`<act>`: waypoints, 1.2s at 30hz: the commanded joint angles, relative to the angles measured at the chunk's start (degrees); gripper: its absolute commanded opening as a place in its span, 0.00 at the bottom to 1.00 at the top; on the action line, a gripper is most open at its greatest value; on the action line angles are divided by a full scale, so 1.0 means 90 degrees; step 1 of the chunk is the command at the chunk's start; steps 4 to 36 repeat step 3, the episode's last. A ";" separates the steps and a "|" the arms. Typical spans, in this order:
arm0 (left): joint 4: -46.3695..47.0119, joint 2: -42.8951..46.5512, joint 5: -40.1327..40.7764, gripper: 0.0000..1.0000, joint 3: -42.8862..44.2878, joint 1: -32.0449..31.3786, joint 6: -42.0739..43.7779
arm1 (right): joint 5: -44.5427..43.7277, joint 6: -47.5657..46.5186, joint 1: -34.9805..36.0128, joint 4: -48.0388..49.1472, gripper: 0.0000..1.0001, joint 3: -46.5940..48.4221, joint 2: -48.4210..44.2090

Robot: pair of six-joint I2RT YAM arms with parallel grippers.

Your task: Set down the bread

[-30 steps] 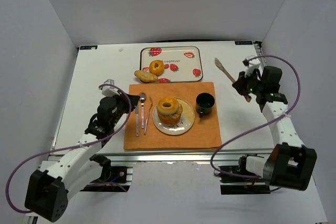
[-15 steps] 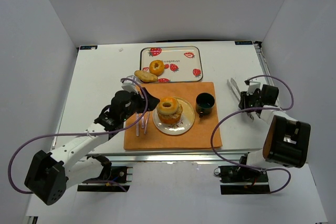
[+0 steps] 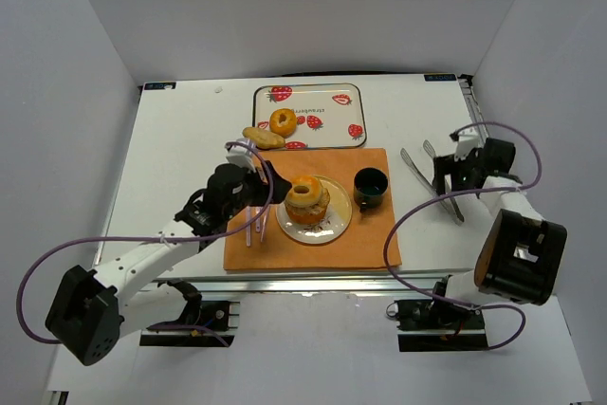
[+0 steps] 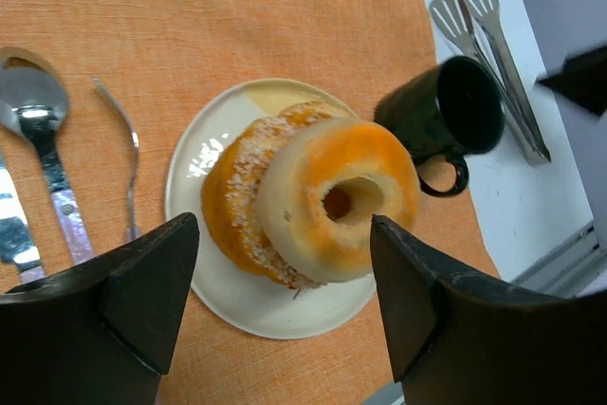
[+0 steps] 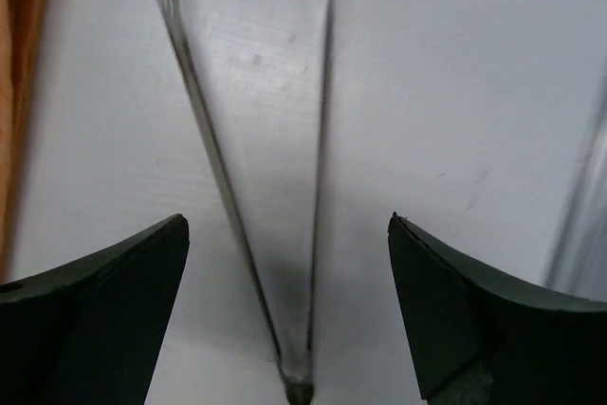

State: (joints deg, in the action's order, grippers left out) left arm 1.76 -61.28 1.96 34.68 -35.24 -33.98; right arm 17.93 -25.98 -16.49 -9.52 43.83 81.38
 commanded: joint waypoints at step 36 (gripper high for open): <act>0.0458 0.0149 0.0008 0.82 0.0102 -0.0273 0.0542 | 0.0213 0.0229 -0.0004 -0.0329 0.90 0.1408 -0.0380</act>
